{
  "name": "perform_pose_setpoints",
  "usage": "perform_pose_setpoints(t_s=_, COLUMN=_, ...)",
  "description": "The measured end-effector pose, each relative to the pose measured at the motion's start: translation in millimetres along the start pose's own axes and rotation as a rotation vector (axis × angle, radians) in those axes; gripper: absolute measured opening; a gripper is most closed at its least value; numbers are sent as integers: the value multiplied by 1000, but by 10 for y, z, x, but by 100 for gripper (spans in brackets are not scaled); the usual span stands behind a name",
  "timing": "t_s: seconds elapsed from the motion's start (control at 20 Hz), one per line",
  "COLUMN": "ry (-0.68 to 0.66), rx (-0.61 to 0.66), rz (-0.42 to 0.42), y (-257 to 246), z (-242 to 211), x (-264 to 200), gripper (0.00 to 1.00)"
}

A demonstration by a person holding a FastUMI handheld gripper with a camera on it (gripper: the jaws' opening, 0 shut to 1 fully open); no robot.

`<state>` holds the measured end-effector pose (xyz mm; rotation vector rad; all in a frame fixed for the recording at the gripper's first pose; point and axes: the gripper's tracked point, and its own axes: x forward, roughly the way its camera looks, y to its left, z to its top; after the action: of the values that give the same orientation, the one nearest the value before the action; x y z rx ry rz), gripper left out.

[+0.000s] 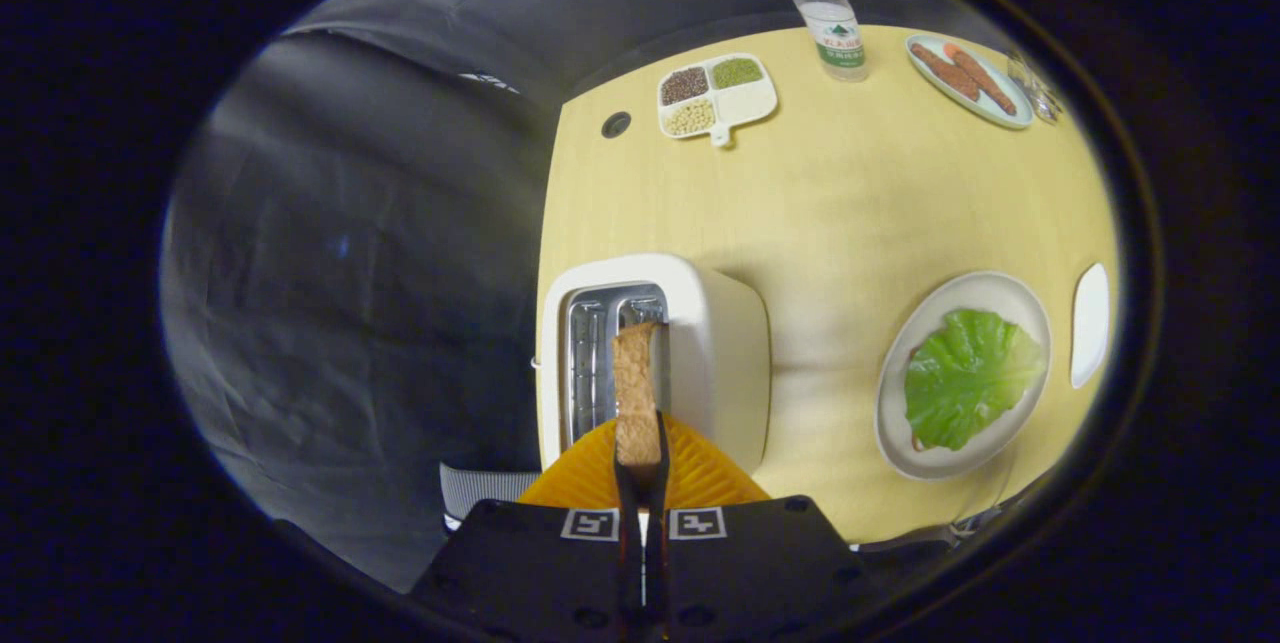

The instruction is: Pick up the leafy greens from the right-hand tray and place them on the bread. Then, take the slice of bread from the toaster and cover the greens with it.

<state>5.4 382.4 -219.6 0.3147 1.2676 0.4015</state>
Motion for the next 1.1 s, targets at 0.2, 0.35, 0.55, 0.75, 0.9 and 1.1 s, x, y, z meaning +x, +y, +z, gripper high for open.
perform_pose_setpoints(t_s=0.2, ry=11, rx=47, rz=61, y=13, z=72, x=-292, gripper=4)
perform_pose_setpoints(t_s=0.35, ry=12, rx=90, rz=110, y=-51, z=134, x=-569, gripper=4)
perform_pose_setpoints(t_s=0.55, ry=-9, rx=128, rz=190, y=-197, z=226, x=-1001, gripper=4)
perform_pose_setpoints(t_s=0.75, ry=-65, rx=171, rz=265, y=-490, z=342, x=-1386, gripper=4)
perform_pose_setpoints(t_s=0.9, ry=-92, rx=185, rz=284, y=-937, z=396, x=-1506, gripper=4)
perform_pose_setpoints(t_s=1.1, ry=-80, rx=149, rz=322, y=-1555, z=229, x=-1481, gripper=4)
